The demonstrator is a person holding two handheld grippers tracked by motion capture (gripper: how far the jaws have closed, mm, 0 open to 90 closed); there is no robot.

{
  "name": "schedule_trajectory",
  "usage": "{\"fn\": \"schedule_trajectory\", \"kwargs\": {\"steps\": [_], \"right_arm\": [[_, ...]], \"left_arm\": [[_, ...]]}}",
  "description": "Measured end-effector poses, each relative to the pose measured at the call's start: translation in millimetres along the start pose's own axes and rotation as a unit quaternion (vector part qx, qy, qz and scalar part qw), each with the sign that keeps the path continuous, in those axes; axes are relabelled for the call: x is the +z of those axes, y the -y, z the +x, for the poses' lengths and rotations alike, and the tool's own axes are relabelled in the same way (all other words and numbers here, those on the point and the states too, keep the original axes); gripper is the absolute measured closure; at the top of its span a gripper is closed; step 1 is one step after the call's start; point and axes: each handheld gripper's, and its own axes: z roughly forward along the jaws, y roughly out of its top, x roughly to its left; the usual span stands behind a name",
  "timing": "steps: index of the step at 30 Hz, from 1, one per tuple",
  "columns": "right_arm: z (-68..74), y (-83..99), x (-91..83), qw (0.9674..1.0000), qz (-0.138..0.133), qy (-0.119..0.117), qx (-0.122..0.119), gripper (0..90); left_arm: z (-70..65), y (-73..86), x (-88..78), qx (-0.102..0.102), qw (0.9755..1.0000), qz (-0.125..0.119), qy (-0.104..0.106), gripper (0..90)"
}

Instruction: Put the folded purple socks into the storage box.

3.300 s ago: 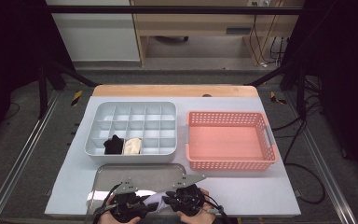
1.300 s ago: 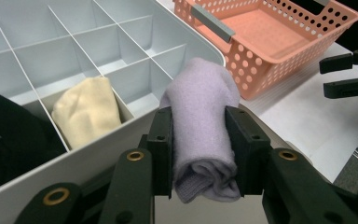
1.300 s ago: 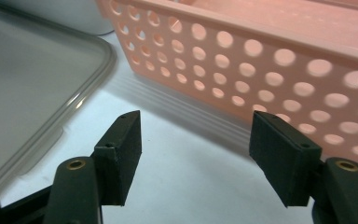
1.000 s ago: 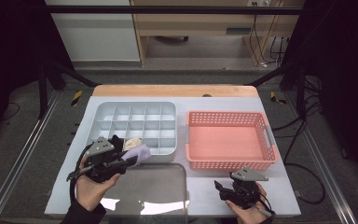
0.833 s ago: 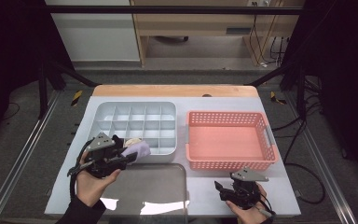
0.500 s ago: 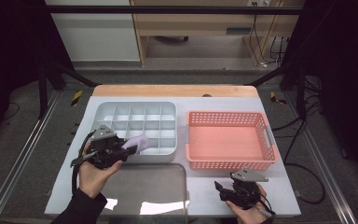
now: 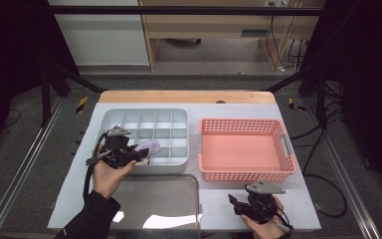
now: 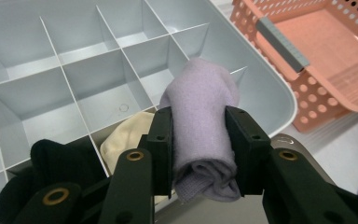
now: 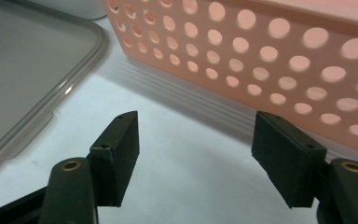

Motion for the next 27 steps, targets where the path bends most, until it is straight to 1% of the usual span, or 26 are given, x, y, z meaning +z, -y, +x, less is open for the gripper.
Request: {"fn": "schedule_trajectory", "kwargs": {"steps": [5,9,13,16,18,21,27], "right_arm": [[-0.6,0.4,1.4,1.0,0.003,0.001,-0.004,32.6],[-0.1,0.8,2.2,1.0,0.007,0.0,-0.002,32.7],[-0.2,1.0,2.6,1.0,0.008,-0.002,0.001,32.7],[-0.5,1.1,3.0,1.0,0.008,-0.002,-0.002,32.6],[-0.3,1.1,3.2,1.0,0.008,-0.002,-0.002,32.7],[0.2,1.3,3.8,0.9999,0.011,-0.002,0.0,32.7],[-0.4,1.5,5.2,0.9999,0.014,-0.003,-0.002,32.7]], "left_arm": [[2.0,-2.6,8.6,-0.004,1.0,0.009,-0.002,63.4],[3.6,-4.5,15.5,-0.009,0.9998,0.015,-0.001,63.4],[1.7,-4.5,22.8,-0.006,0.9997,0.026,0.001,63.4],[-0.6,-4.5,28.6,-0.002,0.9994,0.033,0.001,63.5],[-1.2,-4.5,32.6,-0.002,0.9993,0.038,0.003,63.4],[-1.2,-4.3,38.8,-0.004,0.999,0.045,0.0,63.4],[-2.4,-4.1,47.2,-0.005,0.9987,0.051,0.002,63.5]]}}
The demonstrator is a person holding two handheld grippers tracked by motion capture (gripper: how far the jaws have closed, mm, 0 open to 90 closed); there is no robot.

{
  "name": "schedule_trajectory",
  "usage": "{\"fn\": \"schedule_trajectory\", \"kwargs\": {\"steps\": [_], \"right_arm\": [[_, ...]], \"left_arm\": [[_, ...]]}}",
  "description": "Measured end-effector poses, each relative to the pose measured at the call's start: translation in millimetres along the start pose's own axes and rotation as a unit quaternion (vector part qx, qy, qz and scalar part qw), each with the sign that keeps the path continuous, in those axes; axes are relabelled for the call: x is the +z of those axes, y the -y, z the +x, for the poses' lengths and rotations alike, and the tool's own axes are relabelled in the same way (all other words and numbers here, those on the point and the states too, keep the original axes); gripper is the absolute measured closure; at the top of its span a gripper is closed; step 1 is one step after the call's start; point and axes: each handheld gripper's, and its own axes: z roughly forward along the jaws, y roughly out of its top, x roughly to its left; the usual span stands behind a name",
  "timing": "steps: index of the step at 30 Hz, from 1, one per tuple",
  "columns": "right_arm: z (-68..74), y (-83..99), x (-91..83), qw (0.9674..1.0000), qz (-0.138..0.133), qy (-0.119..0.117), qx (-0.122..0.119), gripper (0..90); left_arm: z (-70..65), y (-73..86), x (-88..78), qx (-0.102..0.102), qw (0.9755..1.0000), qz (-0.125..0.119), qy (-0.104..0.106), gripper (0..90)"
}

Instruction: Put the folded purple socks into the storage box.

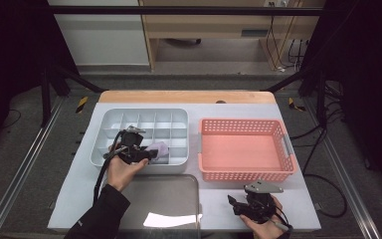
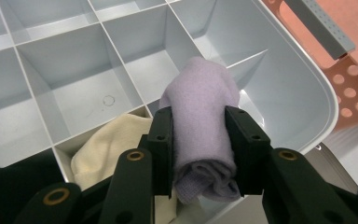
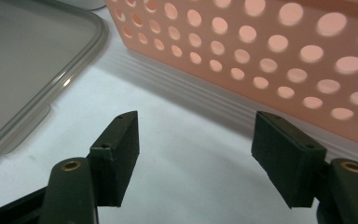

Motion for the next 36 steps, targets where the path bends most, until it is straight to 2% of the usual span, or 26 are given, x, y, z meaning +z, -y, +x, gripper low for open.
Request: {"fn": "schedule_trajectory", "kwargs": {"steps": [7,14,18,22,30,36], "right_arm": [[0.6,0.0,0.9,1.0,0.004,-0.001,-0.002,32.7],[0.7,0.3,1.8,1.0,0.006,-0.001,-0.001,32.7],[1.0,0.4,3.2,0.9999,0.01,-0.002,-0.002,32.6],[1.5,0.3,4.1,0.9999,0.013,-0.004,-0.001,32.6],[1.5,0.3,4.0,0.9999,0.013,-0.004,-0.001,32.4],[1.7,0.4,4.3,0.9999,0.013,-0.006,0.0,32.4]], "left_arm": [[0.1,-0.1,4.8,0.003,0.9999,0.014,0.003,63.8],[-7.0,3.0,2.5,0.032,0.9988,0.036,-0.008,64.4],[-7.2,2.4,2.8,0.034,0.9985,0.043,-0.004,64.6],[-7.4,0.2,7.9,0.03,0.9983,0.049,-0.001,64.6],[-15.6,-0.3,28.1,0.039,0.9967,0.069,-0.017,64.6],[-15.0,0.8,33.1,0.047,0.997,0.059,-0.017,62.1]]}}
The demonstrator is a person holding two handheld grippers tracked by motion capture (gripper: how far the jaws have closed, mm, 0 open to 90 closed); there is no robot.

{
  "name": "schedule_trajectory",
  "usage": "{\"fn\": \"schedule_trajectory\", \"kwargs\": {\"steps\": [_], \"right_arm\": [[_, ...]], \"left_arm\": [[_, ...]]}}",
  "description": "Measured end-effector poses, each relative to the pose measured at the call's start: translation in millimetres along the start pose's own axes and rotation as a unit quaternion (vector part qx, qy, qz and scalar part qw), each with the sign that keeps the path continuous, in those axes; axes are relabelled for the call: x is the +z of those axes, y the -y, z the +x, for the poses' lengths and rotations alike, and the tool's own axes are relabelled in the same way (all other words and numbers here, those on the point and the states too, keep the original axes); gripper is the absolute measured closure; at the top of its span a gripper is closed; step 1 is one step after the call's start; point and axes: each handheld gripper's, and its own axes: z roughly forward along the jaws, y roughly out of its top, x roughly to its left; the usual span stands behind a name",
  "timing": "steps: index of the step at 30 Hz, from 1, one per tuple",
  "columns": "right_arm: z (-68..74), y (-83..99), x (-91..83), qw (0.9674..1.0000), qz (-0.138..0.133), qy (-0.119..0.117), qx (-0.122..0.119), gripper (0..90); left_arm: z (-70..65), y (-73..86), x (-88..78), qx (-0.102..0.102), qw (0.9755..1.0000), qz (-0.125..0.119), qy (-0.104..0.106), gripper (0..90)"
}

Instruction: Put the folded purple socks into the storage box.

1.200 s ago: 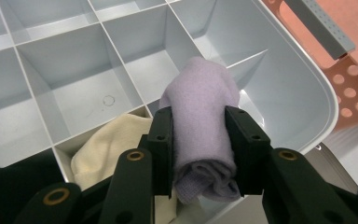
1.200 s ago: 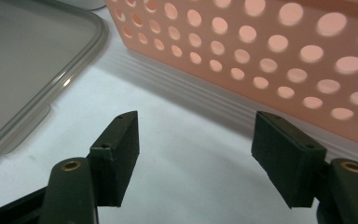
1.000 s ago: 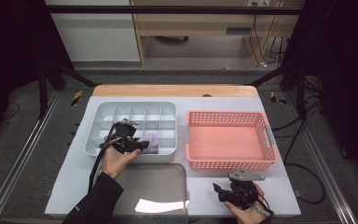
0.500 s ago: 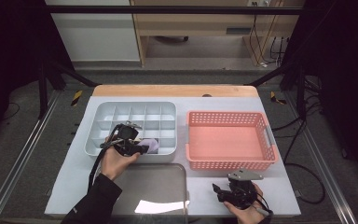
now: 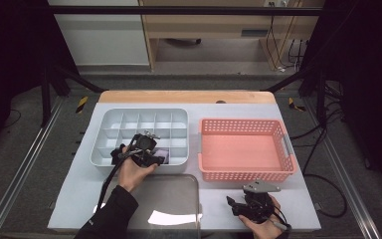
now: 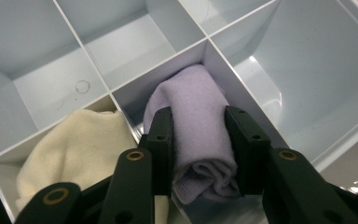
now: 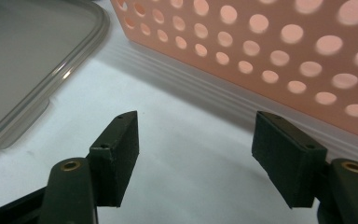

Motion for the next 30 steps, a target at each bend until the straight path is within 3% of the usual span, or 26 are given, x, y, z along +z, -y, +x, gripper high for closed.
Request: {"fn": "schedule_trajectory", "kwargs": {"steps": [3,7,10,12,16,19,30], "right_arm": [[0.4,0.1,0.2,1.0,0.002,0.001,-0.004,32.3],[0.3,0.4,0.2,1.0,0.001,0.001,-0.003,32.1],[-0.2,0.4,-0.3,1.0,0.001,0.002,-0.003,32.1],[0.1,0.3,-0.5,1.0,0.0,0.002,-0.003,32.1],[0.1,0.3,-0.4,1.0,0.0,0.003,-0.004,32.1],[0.5,0.3,-0.4,1.0,0.0,0.003,-0.007,32.1],[2.0,0.3,0.4,1.0,0.003,0.0,-0.006,32.3]], "left_arm": [[1.7,0.3,-0.5,-0.006,0.9999,-0.008,0.012,56.8],[2.3,0.2,-5.5,-0.004,0.9993,-0.026,0.025,42.8],[1.8,1.0,-11.8,-0.006,0.9986,-0.044,0.03,42.8],[0.8,2.3,-15.9,-0.004,0.9979,-0.057,0.03,46.2],[0.8,6.6,-17.8,-0.002,0.9977,-0.065,0.016,63.8],[2.8,10.1,-14.7,-0.008,0.9973,-0.071,0.017,74.6],[1.7,15.6,-2.2,0.007,0.9987,-0.048,0.017,78.4]]}}
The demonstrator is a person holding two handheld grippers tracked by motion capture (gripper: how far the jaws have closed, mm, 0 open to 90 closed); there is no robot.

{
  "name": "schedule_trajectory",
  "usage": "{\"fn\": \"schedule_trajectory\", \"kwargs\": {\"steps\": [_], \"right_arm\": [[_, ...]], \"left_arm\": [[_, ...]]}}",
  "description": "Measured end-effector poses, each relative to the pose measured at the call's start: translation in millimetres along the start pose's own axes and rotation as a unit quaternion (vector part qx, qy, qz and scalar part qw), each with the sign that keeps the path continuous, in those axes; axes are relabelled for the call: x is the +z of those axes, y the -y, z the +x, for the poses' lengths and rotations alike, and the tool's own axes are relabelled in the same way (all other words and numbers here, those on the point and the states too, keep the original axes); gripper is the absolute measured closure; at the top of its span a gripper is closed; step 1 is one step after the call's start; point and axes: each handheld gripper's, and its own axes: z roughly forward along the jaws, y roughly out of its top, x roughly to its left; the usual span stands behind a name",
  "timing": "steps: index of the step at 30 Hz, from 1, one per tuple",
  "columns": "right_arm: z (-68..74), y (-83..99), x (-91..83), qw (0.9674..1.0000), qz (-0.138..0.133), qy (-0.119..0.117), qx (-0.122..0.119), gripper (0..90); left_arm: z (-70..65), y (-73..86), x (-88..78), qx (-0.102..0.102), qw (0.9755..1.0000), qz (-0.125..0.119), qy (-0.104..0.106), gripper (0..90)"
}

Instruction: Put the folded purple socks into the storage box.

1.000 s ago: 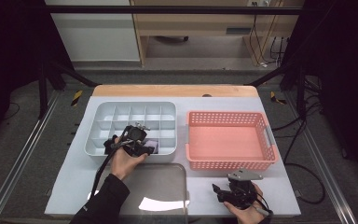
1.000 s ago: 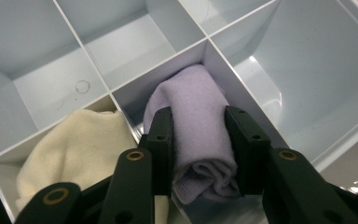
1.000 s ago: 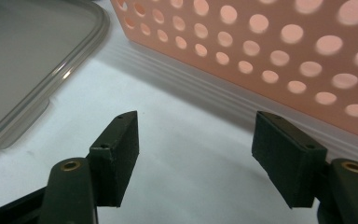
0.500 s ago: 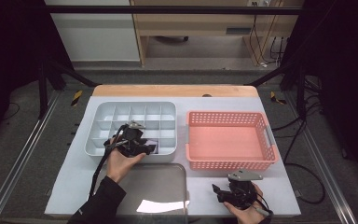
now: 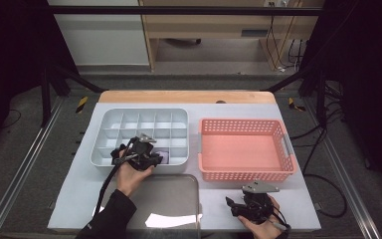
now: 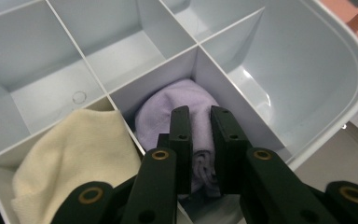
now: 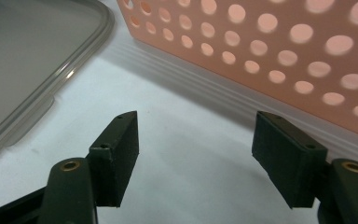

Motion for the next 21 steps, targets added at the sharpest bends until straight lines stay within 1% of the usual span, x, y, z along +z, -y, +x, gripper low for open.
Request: {"fn": "schedule_trajectory", "kwargs": {"steps": [4,6,7,8,10,11,12,13,15,16,17,19,21], "right_arm": [[0.5,-0.1,0.4,1.0,0.001,-0.003,0.001,32.3],[0.9,-0.3,0.6,1.0,0.001,-0.005,0.001,32.2],[1.0,-0.4,0.5,1.0,0.001,-0.006,0.002,32.2],[1.3,-0.6,0.3,1.0,0.0,-0.008,0.003,32.2],[1.5,-1.1,0.0,0.9999,-0.003,-0.01,0.001,32.2],[1.9,-1.3,0.0,0.9999,-0.005,-0.011,0.0,32.0],[2.4,-1.7,0.0,0.9999,-0.007,-0.012,0.001,31.9],[2.8,-2.0,0.0,0.9999,-0.009,-0.014,0.002,31.8],[3.4,-3.0,-0.1,0.9998,-0.012,-0.017,0.004,31.8],[4.2,-3.7,-0.7,0.9997,-0.015,-0.019,0.007,31.8],[4.0,-4.3,-1.2,0.9996,-0.019,-0.02,0.005,31.8],[5.1,-5.9,-3.0,0.9994,-0.026,-0.023,0.009,31.8],[5.3,-7.6,-4.5,0.999,-0.034,-0.028,0.011,31.8]], "left_arm": [[0.3,0.4,-0.2,-0.003,1.0,-0.003,0.002,77.3],[0.5,0.6,-0.4,-0.005,1.0,-0.004,0.004,73.1],[1.0,0.6,-1.0,-0.004,1.0,-0.004,0.002,70.9],[2.5,0.5,-2.1,-0.008,1.0,-0.004,-0.001,68.3],[7.5,0.8,-6.6,-0.024,0.9994,-0.014,0.02,61.8],[8.4,1.0,-10.0,-0.026,0.9993,-0.021,0.018,58.9],[9.0,1.2,-13.8,-0.02,0.9993,-0.031,0.009,56.2],[9.7,1.4,-18.0,-0.017,0.999,-0.04,0.006,53.0],[12.3,2.6,-27.5,-0.02,0.9979,-0.06,0.012,50.4],[13.5,3.6,-32.6,-0.022,0.997,-0.073,0.014,49.2],[14.6,4.8,-37.8,-0.023,0.996,-0.085,0.017,48.8],[16.6,7.9,-47.5,-0.027,0.9933,-0.11,0.022,47.4],[17.6,11.3,-56.8,-0.028,0.9911,-0.129,0.023,46.4]]}}
